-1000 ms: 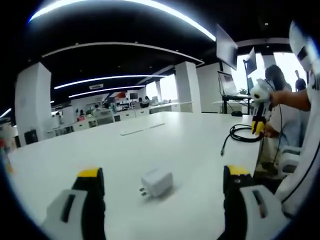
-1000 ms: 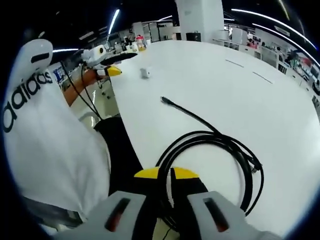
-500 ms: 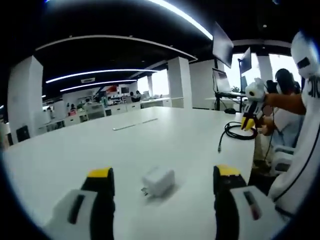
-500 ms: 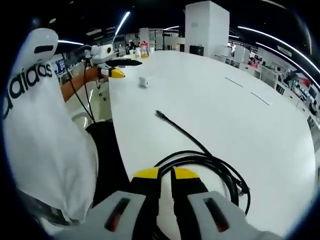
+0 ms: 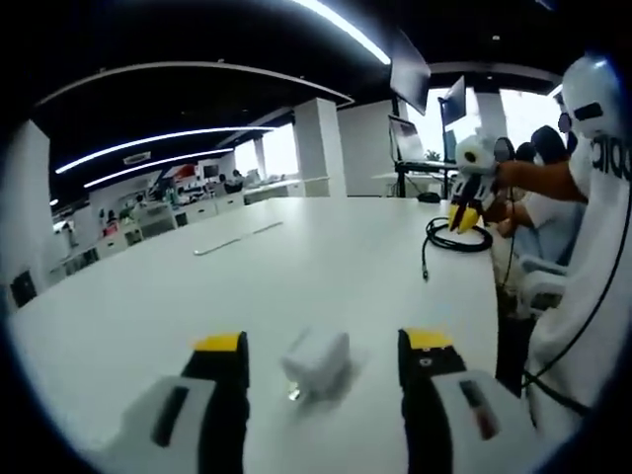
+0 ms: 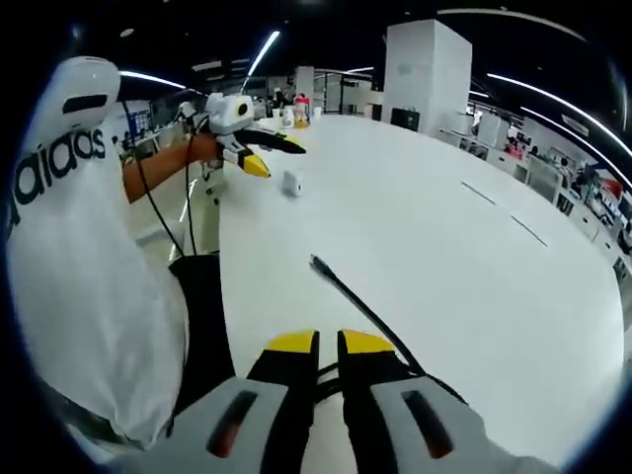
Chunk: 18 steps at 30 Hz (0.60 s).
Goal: Plug the desk Type‑C cable into the charger adapter.
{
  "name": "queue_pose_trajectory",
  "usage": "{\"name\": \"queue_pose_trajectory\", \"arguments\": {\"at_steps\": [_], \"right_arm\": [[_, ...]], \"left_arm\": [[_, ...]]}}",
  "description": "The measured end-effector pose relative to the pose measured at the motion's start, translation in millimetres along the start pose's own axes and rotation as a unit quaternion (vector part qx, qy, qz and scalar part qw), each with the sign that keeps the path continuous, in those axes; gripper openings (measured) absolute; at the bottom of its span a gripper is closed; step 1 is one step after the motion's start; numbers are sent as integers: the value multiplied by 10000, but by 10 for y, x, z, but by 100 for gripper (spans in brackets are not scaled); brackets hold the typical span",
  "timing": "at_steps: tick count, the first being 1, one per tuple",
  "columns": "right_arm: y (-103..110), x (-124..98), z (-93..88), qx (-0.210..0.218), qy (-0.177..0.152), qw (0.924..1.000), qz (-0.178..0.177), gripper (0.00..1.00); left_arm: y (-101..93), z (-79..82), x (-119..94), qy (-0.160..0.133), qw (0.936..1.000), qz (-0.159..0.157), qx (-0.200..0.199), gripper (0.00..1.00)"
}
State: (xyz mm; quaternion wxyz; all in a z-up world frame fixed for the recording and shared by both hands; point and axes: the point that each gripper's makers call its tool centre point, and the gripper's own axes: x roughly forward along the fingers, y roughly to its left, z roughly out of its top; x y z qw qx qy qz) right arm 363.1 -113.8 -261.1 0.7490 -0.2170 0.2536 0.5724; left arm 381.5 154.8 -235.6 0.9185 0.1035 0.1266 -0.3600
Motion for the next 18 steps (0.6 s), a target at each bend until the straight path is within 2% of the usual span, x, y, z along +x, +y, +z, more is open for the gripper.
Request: {"name": "queue_pose_trajectory", "arguments": {"at_steps": [5, 16, 18], "right_arm": [[-18, 87, 72, -165, 34, 9998, 103, 7], [-87, 272, 166, -515, 49, 9982, 318, 7], [-85, 302, 162, -546, 70, 9979, 353, 7]], "left_arm": [[5, -64, 65, 295, 9991, -257, 178, 58], [-32, -145, 162, 737, 9928, -855, 403, 52], [-19, -146, 176, 740, 9923, -899, 414, 50]]}}
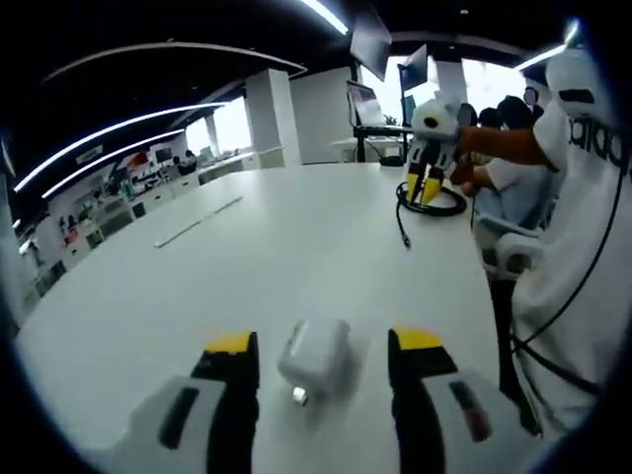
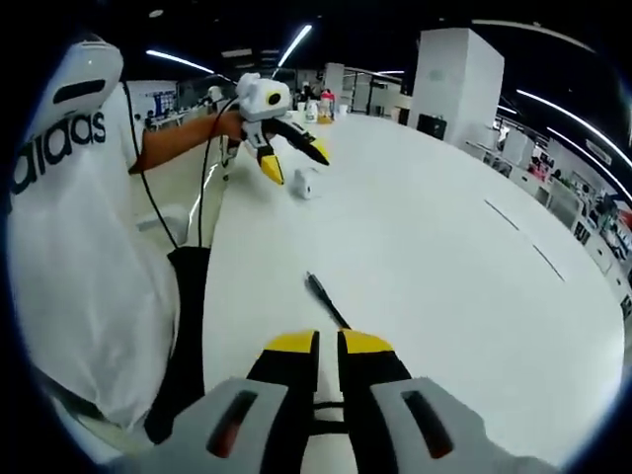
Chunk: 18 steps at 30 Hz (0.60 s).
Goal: Plug the desk Type‑C cable into the charger adapter.
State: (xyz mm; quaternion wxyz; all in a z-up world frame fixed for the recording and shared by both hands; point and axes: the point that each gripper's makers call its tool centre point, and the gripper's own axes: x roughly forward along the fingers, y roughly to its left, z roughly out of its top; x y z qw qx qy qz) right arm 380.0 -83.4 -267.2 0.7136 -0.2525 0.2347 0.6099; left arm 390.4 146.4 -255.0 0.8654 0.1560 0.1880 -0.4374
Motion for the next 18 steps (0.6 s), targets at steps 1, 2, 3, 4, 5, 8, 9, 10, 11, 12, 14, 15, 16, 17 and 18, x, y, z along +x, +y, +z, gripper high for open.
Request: {"name": "queue_pose_trajectory", "arguments": {"at_steps": [1, 2, 3, 4, 5, 8, 9, 10, 11, 12, 14, 15, 16, 17, 18], "right_arm": [[-1, 16, -2, -19, 9, 10000, 12, 7], [-1, 32, -5, -37, 19, 10000, 24, 7], [-2, 48, -7, -56, 28, 10000, 37, 7], [0, 59, -8, -59, 34, 10000, 57, 7], [4, 72, -7, -73, 37, 9999, 71, 7], [12, 101, -4, -138, 79, 9998, 124, 7], [8, 115, -4, -169, 97, 9997, 160, 7], [-3, 132, -8, -206, 138, 9995, 179, 7], [-6, 145, -12, -227, 173, 9994, 200, 7], [-6, 156, -12, -245, 195, 9992, 229, 7], [-21, 175, -11, -272, 211, 9991, 266, 7], [-27, 186, -11, -286, 233, 9989, 279, 7], [-31, 195, -9, -307, 256, 9988, 291, 7], [-30, 204, -3, -336, 271, 9986, 306, 7], [-30, 215, 10, -361, 278, 9984, 327, 7]], "left_arm": [[-9, -5, 11, 19, 10000, -45, 0, 49], [-18, -10, 21, 38, 10000, -90, -1, 48], [-27, -15, 32, 57, 9999, -134, -1, 46], [-29, -22, 43, 78, 9998, -167, 5, 45], [-27, -28, 53, 101, 9998, -195, 6, 45], [-17, -34, 71, 175, 9995, -247, 12, 45], [-7, -36, 83, 198, 9994, -266, 56, 45], [5, -43, 92, 239, 9993, -282, 78, 45], [6, -51, 101, 284, 9990, -327, 77, 44], [10, -58, 113, 320, 9987, -392, 95, 43], [7, -62, 126, 366, 9983, -447, 127, 41], [2, -67, 129, 408, 9978, -495, 145, 41], [6, -55, 134, 430, 9976, -519, 128, 40], [9, -51, 138, 438, 9976, -527, 112, 39], [9, -49, 145, 448, 9975, -543, 111, 38]]}}
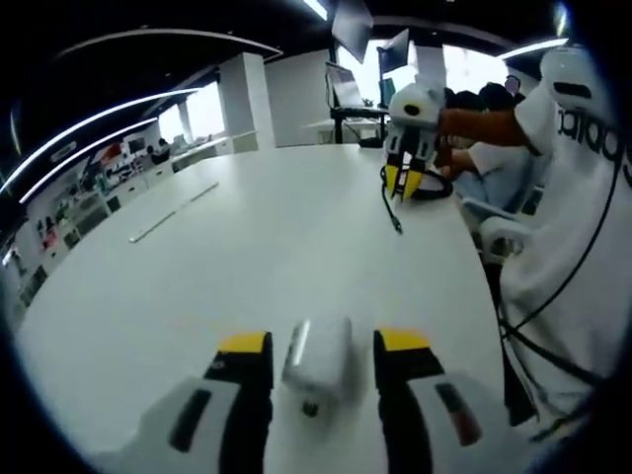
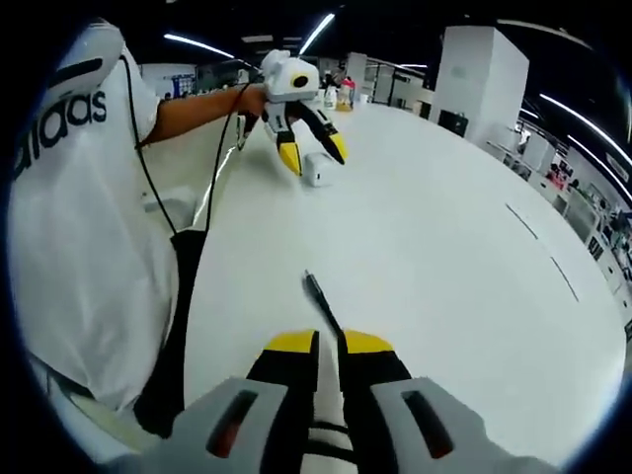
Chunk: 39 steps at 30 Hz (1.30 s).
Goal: Plug the desk Type‑C cable into the charger adapter.
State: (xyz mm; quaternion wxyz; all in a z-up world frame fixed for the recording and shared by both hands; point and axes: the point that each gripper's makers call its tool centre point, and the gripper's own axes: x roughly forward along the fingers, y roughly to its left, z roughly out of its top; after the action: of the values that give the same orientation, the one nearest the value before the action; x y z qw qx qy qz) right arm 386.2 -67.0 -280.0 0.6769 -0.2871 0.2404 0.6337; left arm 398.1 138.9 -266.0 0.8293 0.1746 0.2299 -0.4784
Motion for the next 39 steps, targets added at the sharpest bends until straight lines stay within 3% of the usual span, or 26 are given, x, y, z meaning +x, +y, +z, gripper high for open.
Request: {"name": "queue_pose_trajectory", "arguments": {"at_steps": [11, 21, 39], "right_arm": [[-2, 100, 42, -198, 88, 9996, 191, 7], [13, 205, 59, -319, 147, 9988, 339, 7], [51, 304, 69, -438, 185, 9976, 498, 6]], "left_arm": [[-25, -76, 43, 354, 9992, -197, 3, 35], [-291, 26, 170, 561, 9976, -404, 55, 31], [-128, -134, 145, 764, 9948, -669, -26, 30]]}}
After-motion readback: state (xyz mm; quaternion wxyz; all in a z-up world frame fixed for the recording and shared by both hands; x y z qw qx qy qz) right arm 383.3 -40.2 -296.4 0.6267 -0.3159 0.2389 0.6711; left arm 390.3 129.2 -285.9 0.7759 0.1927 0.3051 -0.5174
